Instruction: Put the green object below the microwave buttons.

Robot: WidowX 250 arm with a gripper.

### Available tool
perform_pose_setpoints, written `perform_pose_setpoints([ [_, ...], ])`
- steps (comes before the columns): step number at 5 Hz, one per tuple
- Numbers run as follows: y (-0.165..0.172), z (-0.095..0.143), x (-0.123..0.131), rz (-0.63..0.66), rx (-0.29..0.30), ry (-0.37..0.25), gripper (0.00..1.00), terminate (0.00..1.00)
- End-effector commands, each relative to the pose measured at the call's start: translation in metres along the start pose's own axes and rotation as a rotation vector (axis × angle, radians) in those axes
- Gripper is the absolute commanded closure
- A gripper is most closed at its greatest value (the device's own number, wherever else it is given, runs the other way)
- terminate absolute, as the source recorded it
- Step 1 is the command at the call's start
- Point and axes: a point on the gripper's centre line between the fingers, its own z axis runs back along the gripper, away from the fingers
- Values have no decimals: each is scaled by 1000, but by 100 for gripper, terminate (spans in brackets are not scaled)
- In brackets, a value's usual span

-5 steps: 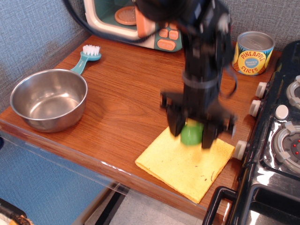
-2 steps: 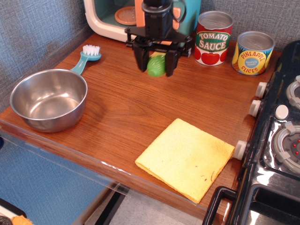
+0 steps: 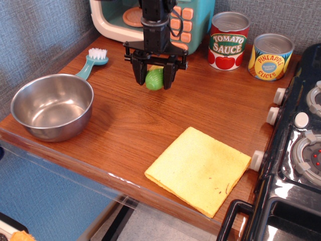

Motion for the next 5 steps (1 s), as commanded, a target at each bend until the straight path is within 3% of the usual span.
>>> perform_pose_setpoints([
  [1,-10,13,0,-73,15,-37,0,0],
  [2,-10,31,-2,-84,-1,-69,0,0],
  [3,-6,77,-12,-87,-30,-179,0,0],
  [4,-2,105,-29,-109,-54,-200,0,0],
  [5,-1,104,-41,-137,-52,-170,0,0],
])
